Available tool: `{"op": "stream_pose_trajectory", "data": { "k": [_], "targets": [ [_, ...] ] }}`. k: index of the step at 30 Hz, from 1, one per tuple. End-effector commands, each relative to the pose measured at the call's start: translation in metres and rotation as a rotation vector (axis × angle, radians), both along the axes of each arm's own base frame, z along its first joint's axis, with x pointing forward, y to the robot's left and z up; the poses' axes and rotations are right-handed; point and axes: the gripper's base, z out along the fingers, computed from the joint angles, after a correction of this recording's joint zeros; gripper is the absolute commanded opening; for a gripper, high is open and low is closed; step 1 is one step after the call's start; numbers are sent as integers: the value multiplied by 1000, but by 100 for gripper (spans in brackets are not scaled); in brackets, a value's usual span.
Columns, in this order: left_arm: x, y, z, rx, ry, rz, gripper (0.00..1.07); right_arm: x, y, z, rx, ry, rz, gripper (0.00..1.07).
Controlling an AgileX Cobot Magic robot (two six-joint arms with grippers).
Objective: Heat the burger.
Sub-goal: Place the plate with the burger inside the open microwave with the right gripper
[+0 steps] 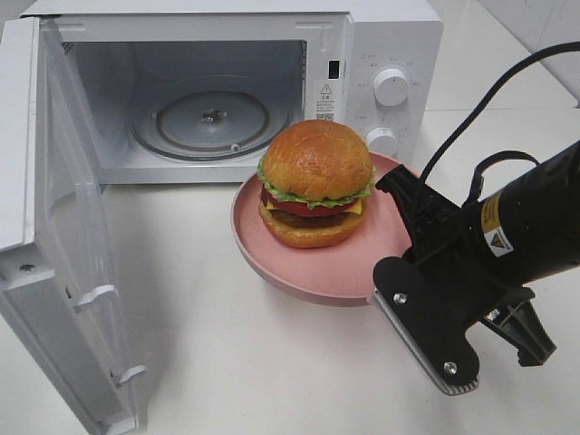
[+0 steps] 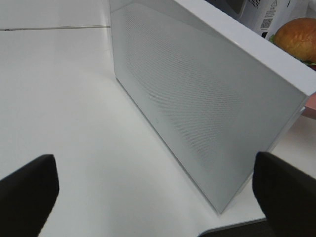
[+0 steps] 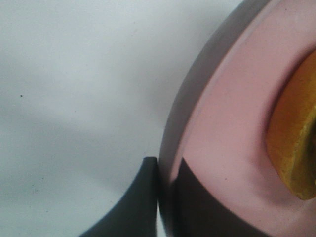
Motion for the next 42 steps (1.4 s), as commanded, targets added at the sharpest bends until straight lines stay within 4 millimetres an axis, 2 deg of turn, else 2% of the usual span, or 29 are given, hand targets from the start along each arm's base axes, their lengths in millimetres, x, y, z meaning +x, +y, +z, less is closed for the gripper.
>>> {"op": "stream_pose_trajectory", "data": {
  "k": [1, 10, 13, 22, 26, 42],
  "targets": [
    [0, 0, -1, -3, 6, 1, 100, 8, 8, 9, 78, -76, 16, 0],
    [0, 0, -1, -3, 6, 1, 100, 17, 16, -5, 66, -44, 7, 0],
    [0, 0, -1, -3, 6, 1, 100, 28, 25, -3, 85, -46, -19, 0],
    [0, 0, -1, -3, 6, 1, 100, 37, 55, -12, 81, -29, 17, 0],
    [0, 0, -1, -3, 6, 1, 100, 51, 68, -11, 106, -35, -13, 0],
    [0, 0, -1, -3, 6, 1, 100, 85, 95, -16, 92, -25, -64, 0]
  ]
}}
